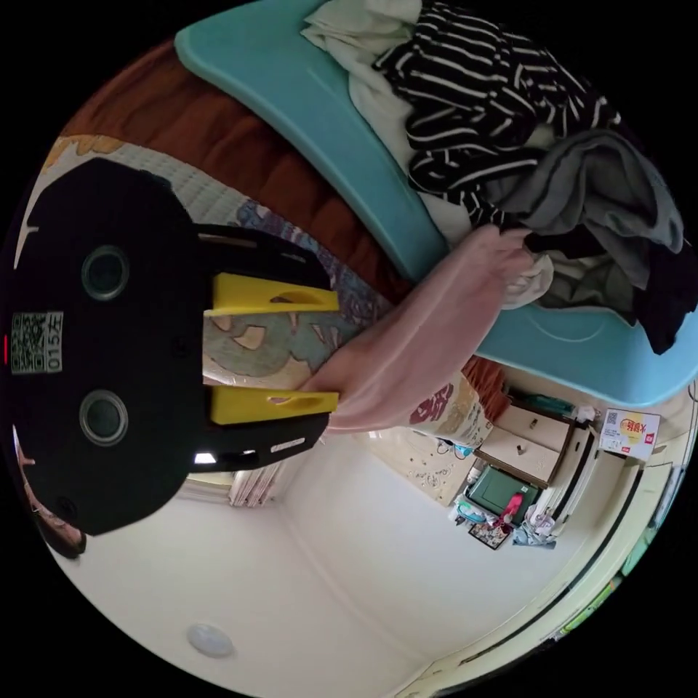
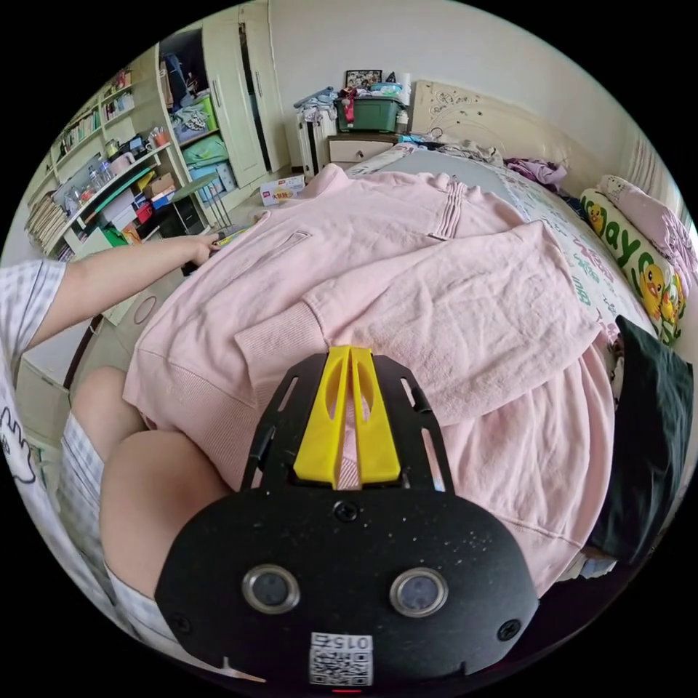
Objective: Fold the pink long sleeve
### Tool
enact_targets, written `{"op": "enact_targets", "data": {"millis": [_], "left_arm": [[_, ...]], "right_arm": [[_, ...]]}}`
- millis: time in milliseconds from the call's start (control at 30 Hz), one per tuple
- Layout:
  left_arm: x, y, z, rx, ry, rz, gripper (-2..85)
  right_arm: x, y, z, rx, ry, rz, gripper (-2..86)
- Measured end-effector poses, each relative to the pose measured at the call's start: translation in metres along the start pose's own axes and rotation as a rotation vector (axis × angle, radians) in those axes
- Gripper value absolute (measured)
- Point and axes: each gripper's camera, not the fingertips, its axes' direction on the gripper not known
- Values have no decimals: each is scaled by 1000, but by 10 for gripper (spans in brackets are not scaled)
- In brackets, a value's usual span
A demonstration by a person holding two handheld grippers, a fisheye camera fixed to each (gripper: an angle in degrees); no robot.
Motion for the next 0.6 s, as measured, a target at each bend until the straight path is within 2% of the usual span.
{"op": "enact_targets", "data": {"millis": [200, 400, 500, 567, 600], "left_arm": [[8, 12, -5, 178, 134, 38, 142], [-2, 11, 17, 120, -19, -35, 157], [-24, 9, 19, 152, 47, -111, 156], [-29, 4, 21, 152, 111, -90, 151], [-28, 3, 21, 145, 82, -73, 140]], "right_arm": [[-11, 9, 2, 19, 42, -1, -5], [-9, 11, 3, 24, 22, -5, -5], [-9, 10, 2, 23, 18, -9, -5], [-9, 10, 2, 27, 20, -11, -5], [-10, 10, 2, 33, 23, -13, -5]]}}
